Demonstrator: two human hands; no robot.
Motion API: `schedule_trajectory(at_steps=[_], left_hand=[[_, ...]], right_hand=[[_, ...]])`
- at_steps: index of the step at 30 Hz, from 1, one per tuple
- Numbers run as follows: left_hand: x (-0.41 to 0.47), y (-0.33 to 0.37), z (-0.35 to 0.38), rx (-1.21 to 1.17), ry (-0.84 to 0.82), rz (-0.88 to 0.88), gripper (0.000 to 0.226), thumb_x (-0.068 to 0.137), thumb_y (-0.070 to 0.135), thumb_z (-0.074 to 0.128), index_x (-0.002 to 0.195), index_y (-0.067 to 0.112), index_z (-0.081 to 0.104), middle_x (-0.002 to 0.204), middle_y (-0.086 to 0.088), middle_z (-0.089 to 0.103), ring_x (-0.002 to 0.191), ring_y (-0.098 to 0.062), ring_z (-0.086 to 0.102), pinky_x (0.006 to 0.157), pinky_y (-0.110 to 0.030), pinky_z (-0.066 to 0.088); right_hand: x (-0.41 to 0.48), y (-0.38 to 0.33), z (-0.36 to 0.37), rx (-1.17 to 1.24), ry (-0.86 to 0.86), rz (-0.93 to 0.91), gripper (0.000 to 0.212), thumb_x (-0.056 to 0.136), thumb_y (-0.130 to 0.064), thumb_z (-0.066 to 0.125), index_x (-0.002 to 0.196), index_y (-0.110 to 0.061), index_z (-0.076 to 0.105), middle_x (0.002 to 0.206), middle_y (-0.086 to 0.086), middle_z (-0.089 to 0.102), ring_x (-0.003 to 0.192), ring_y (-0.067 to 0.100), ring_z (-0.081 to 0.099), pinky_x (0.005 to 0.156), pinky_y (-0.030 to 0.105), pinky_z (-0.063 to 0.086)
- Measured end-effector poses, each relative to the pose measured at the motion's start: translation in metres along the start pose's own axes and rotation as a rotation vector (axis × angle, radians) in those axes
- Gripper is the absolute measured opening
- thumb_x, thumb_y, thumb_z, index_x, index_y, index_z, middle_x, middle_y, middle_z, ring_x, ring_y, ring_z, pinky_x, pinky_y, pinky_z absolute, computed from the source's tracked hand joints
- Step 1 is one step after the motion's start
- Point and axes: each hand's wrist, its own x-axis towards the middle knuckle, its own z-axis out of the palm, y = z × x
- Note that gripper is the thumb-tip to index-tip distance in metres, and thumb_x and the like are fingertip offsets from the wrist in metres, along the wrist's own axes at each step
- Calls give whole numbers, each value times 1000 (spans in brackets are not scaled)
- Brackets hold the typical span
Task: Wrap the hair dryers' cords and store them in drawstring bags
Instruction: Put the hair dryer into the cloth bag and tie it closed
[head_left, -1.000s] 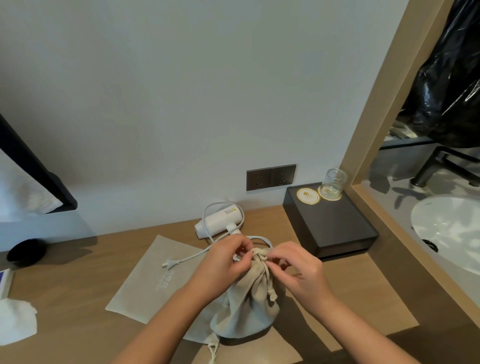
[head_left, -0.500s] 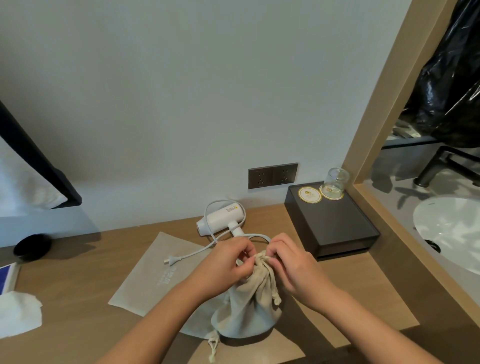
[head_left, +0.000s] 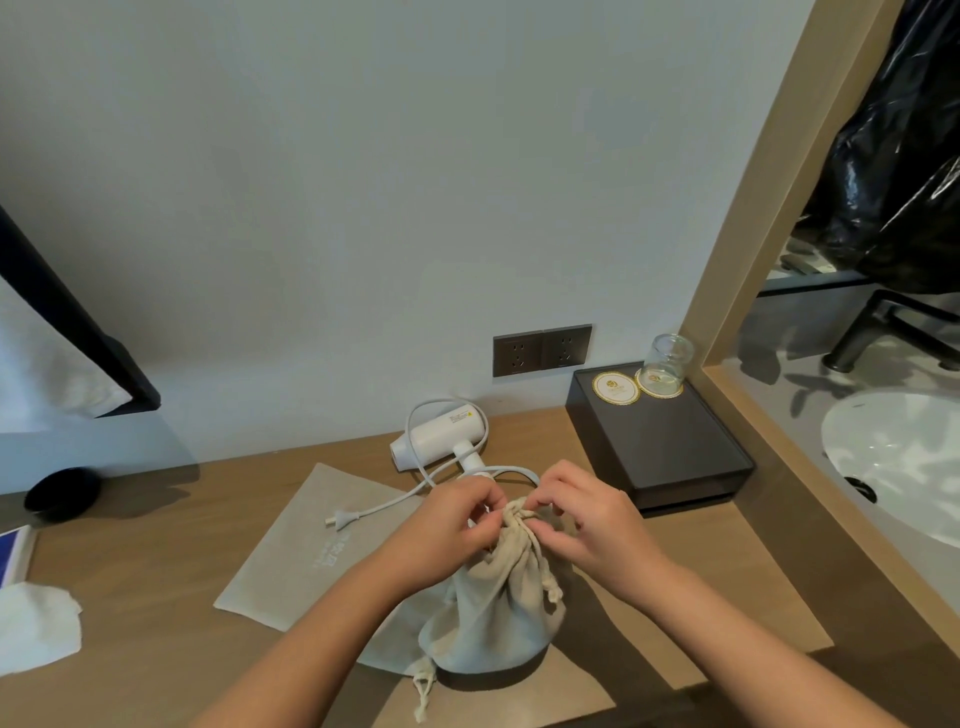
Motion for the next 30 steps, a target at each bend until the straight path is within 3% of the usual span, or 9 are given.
schedule_trajectory(at_steps=[3,7,11,16,20,23,26,28,30], left_hand=[[0,-1,-1,5,-11,4,9,90,21,55,86,19,63,87,4,63,77,-12,61,71,-37,54],[1,-2,-3,16,-35,3,9,90,22,55,87,19,63,88,4,63,78,-11,62,71,-37,54],[1,1,-4,60,-8,26,5,85,23,56,81,24,59,84,7,62,78,-9,61,70,-35,53],[0,4,-5,186,24,80,9,86,24,54,80,30,50,81,9,59,75,-9,58,65,-32,51],[0,-1,-7,448,119,220,4,86,26,51,85,22,51,80,7,55,64,-16,56,55,-39,49],[3,-8,-11,631,174,377,12,85,28,51,84,17,54,77,2,54,53,-19,55,39,-35,44],[3,-10,-12,656,176,411,13,87,31,49,84,18,54,77,3,54,55,-18,55,38,-33,43],[0,-10,-11,595,200,334,13,86,32,48,85,21,54,78,6,56,59,-16,58,45,-35,47],[-4,-8,-6,359,238,164,7,84,32,50,83,27,54,80,10,58,68,-9,59,57,-31,50]], right_hand=[[6,-1,0,-189,13,-97,15,88,-31,63,89,-16,68,89,-6,58,75,9,55,53,26,48],[10,-5,-2,-243,-36,-111,16,90,-31,58,88,-16,65,88,-5,57,68,11,54,48,21,41],[11,-5,-5,-158,-172,27,15,95,-35,46,96,-23,54,100,-11,49,70,11,49,56,24,38],[16,-9,-14,-87,-277,86,9,99,-28,46,101,-21,52,104,-10,46,73,8,43,67,33,40],[18,-8,-18,-23,-354,108,9,99,-26,45,101,-20,51,100,-9,44,79,11,47,73,37,42],[19,-7,-20,57,-416,123,7,100,-21,44,98,-19,51,97,-9,45,85,11,47,78,31,42],[20,-5,-24,121,-461,165,8,101,-18,45,97,-18,52,95,-9,47,85,5,46,76,17,37],[21,-5,-25,151,-469,194,9,101,-17,46,95,-19,53,94,-10,48,84,2,46,75,14,36],[20,-6,-23,184,-434,235,11,100,-17,47,93,-22,54,93,-10,50,83,2,47,74,14,37]])
